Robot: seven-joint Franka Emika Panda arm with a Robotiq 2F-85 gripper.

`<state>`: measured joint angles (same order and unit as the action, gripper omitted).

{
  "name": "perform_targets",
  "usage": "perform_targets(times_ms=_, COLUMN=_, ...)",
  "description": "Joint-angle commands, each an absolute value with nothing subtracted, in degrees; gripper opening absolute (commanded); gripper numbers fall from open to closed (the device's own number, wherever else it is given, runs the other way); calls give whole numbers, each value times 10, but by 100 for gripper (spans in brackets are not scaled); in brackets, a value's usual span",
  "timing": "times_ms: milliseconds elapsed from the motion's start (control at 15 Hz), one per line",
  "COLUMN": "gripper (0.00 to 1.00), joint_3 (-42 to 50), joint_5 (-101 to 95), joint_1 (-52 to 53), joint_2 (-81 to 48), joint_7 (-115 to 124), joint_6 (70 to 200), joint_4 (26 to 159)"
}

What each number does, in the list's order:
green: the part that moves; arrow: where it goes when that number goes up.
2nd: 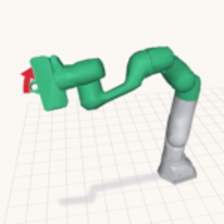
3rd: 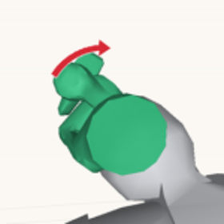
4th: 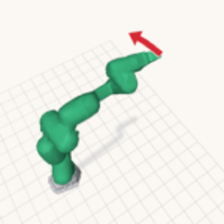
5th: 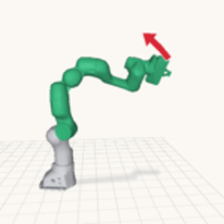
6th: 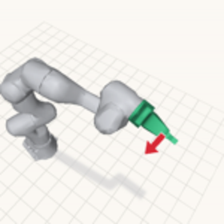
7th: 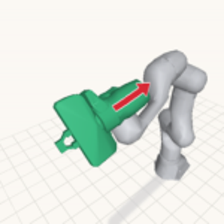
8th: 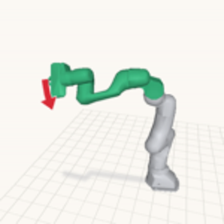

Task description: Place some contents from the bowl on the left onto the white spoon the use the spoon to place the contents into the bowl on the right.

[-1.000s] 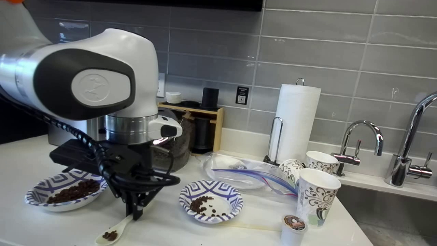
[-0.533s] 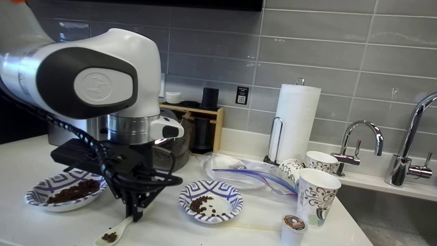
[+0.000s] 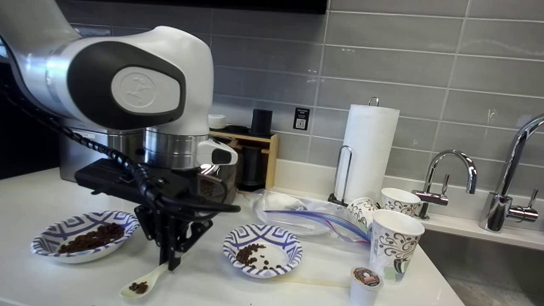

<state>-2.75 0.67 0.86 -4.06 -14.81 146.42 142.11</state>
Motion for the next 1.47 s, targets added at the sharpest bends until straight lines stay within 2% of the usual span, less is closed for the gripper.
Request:
perform_targets(times_ms=0, gripper=3, joint_3=-23, joint_5=15, joint_1=4, joint_2=-24, joint_7=-160, joint_6=1423, joint_4=1408)
perform_targets(times_ms=1267, gripper=3, joint_3=40, joint_5=23, joint_1=-31, joint_2=40, joint_7=-134, joint_6=1398, joint_4=1382)
perform_targets(times_ms=1333, gripper=14, joint_3=40, joint_5=16, joint_1=-31, joint_2=35, joint_7=-136, joint_6=1413, joint_4=1384)
perform_targets(times_ms=1400, gripper=14, joint_3=40, joint_5=16, joint_1=-31, joint_2=35, joint_7=-136, joint_6=1413, joint_4=1383)
